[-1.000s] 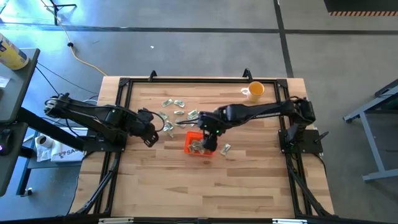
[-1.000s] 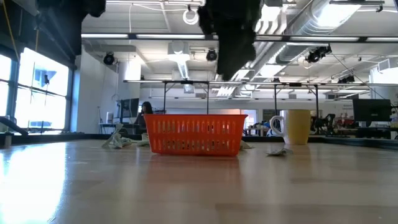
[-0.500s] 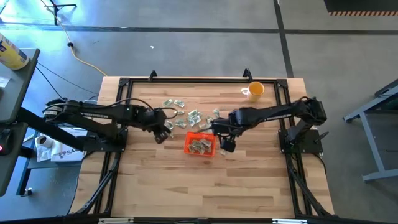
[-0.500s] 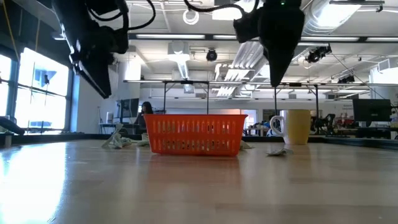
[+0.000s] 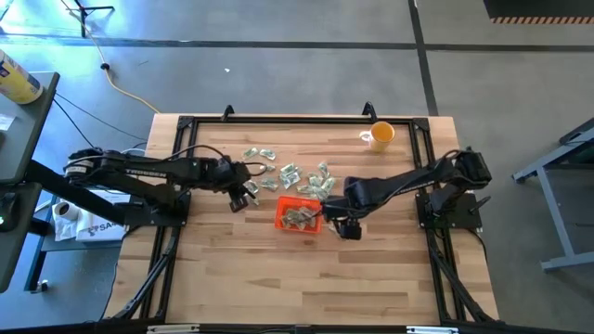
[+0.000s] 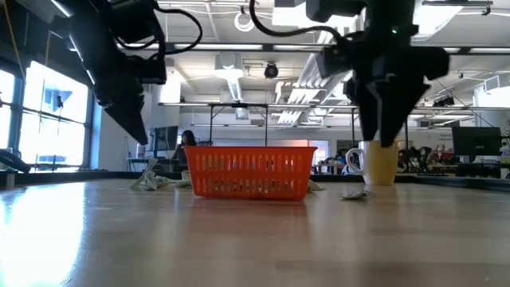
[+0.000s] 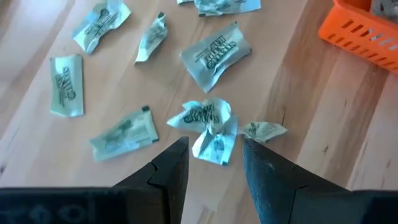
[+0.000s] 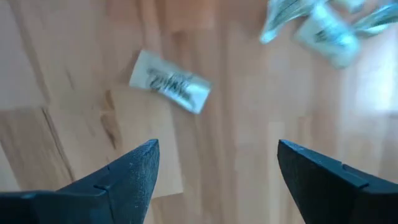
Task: Pick and place Stevia / Truvia into bins
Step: Put the stevia packet into the orange bin
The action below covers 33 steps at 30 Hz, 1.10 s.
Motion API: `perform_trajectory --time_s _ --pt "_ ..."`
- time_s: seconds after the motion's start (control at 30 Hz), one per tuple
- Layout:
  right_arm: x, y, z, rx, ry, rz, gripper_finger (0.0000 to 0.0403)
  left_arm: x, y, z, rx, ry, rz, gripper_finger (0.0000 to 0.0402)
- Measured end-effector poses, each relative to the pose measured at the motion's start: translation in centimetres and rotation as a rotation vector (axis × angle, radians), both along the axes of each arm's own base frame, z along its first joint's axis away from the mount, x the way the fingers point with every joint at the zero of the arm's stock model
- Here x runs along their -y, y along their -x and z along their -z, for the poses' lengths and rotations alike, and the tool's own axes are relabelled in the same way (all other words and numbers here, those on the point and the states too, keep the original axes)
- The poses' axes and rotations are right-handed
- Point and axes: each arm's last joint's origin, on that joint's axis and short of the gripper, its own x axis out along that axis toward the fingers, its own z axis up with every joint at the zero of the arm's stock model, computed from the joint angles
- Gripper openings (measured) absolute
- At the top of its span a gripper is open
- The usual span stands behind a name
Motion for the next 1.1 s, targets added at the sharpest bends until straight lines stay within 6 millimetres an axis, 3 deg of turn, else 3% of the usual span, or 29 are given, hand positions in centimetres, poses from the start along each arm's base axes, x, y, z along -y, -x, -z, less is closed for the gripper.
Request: perform_trajectory --time_s 0.23,0.67,1.1 --pt "-0.8 0.6 2.3 0.020 -0.041 -0.016 0.0316 0.1 0.4 1.6 -0.018 -0.009 0.091 0.0184" --pt "-0.6 0.1 2.4 0.070 -0.050 -0.017 0.0316 -1.1 1.0 4.3 0.037 0.023 0.070 0.0189" --pt "-0.4 0.1 2.4 0.064 -0.058 -0.005 0.0316 -1.2 0.5 5.0 0.000 0.021 0.100 0.0294"
